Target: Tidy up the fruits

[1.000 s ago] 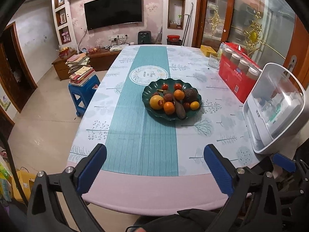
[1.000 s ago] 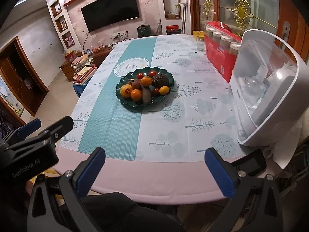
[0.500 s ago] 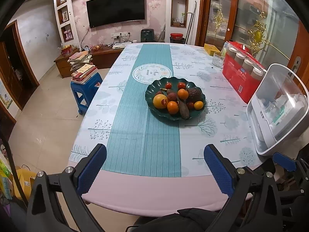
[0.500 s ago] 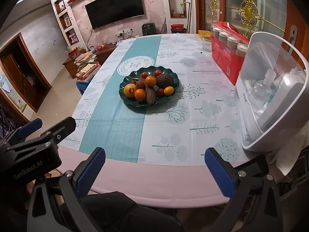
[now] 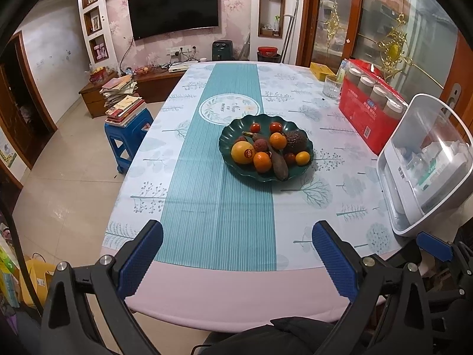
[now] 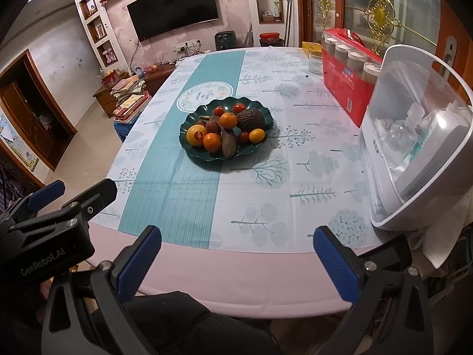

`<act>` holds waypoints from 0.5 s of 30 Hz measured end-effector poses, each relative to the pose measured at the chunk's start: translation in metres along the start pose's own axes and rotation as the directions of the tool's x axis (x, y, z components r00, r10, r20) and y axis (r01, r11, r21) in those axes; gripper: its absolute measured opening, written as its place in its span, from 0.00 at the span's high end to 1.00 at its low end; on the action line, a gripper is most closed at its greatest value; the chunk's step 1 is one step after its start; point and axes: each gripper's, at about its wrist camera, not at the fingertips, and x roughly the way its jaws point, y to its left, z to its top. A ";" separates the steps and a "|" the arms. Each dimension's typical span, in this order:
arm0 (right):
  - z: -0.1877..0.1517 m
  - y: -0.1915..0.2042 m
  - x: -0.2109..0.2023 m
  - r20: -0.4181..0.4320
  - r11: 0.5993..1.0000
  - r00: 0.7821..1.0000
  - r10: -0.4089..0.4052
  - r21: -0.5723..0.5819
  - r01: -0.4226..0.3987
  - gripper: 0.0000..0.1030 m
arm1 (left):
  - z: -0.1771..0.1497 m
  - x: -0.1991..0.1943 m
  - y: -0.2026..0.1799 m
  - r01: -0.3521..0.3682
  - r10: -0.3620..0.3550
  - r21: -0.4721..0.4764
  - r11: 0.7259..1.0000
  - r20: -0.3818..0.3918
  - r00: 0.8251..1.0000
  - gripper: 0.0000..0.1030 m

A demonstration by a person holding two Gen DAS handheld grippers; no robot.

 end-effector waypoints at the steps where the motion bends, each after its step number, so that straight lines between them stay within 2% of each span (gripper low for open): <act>1: 0.000 0.000 0.001 -0.002 1.000 1.000 0.001 0.000 -0.001 0.00 | 0.000 0.000 0.000 0.000 0.000 0.000 1.000 0.000 1.000 0.03; 15: 0.001 -0.001 0.002 -0.009 1.000 1.000 -0.002 -0.001 0.002 0.00 | 0.001 0.002 0.000 -0.001 0.001 0.001 1.000 -0.003 1.000 0.03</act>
